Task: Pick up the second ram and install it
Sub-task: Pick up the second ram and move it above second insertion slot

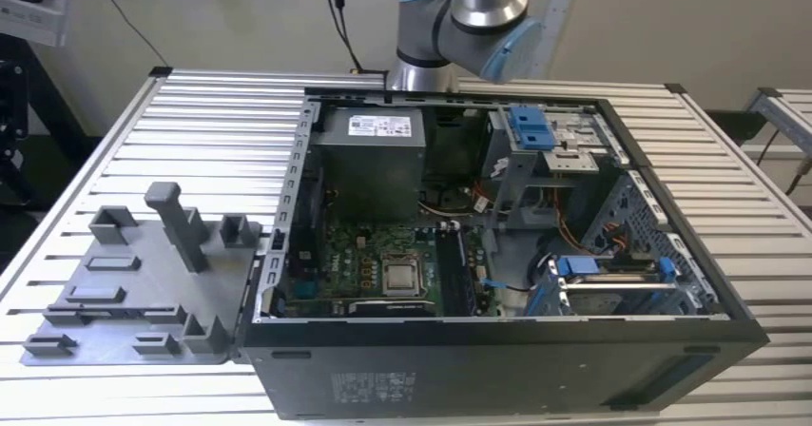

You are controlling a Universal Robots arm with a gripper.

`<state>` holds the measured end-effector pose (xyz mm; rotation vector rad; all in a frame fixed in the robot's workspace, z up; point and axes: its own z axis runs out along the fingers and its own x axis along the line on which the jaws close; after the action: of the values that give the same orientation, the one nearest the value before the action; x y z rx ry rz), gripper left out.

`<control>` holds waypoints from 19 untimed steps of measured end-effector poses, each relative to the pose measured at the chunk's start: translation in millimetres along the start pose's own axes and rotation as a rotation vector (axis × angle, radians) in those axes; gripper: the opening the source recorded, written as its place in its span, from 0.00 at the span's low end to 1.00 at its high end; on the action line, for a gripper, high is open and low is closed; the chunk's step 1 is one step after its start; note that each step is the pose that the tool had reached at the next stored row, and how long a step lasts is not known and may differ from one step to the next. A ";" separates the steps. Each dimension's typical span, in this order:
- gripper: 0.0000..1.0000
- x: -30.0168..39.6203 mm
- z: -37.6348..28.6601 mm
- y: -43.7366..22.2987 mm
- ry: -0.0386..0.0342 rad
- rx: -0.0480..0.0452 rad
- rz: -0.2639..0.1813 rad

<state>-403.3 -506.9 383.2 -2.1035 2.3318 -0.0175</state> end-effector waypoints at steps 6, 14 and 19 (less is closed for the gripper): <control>0.12 0.0 0.0 0.0 0.0001 0.0000 -0.001; 0.28 0.0 0.0 0.0 0.0000 0.0000 -0.002; 0.42 0.0 0.0 0.0 0.0000 0.0000 -0.003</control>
<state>-403.3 -506.9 383.2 -2.1066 2.3291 -0.0175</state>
